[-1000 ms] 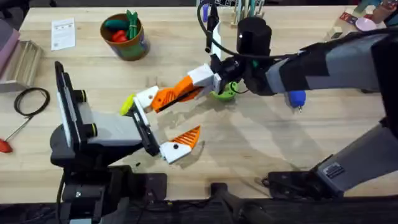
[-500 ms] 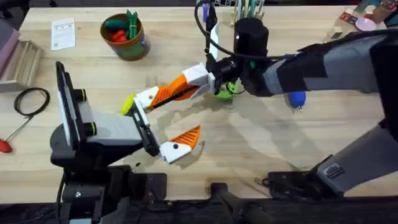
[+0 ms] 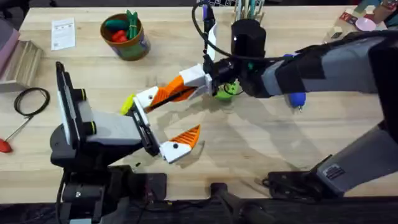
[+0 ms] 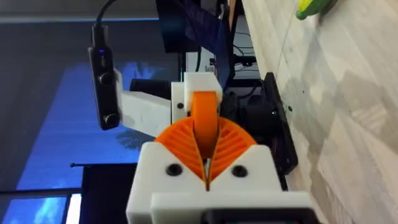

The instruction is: Pick up the gripper from the table and insert it into the empty holder that is missing its gripper. Then pick up a screw, insert it into the mounting hole, and use the screwdriver to tighten it. Finally, clean up the table by picking up the vegetable and placing it into the bucket.

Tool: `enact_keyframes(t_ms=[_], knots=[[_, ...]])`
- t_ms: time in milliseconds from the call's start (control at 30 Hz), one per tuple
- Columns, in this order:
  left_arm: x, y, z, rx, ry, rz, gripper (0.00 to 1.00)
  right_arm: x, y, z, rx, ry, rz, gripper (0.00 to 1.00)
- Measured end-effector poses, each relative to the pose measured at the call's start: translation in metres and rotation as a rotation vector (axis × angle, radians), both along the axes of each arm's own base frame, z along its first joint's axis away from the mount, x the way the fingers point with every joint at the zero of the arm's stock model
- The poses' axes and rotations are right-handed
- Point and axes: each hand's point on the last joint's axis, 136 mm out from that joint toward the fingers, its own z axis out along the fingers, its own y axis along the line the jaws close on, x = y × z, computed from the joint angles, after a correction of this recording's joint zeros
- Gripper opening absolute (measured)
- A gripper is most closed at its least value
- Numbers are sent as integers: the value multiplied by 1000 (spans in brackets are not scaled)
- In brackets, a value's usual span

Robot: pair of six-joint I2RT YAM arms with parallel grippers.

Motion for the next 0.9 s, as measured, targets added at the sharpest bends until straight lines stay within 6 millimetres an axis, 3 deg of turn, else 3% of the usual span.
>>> enact_keyframes(t_ms=[800, 900], knots=[[1, 1, 0, 1, -1, 6, 985, 0, 2, 0, -2, -2, -5, 18], [-1, -1, 0, 1, -4, -7, 985, 3, 4, -2, -13, 6, -28, 434]])
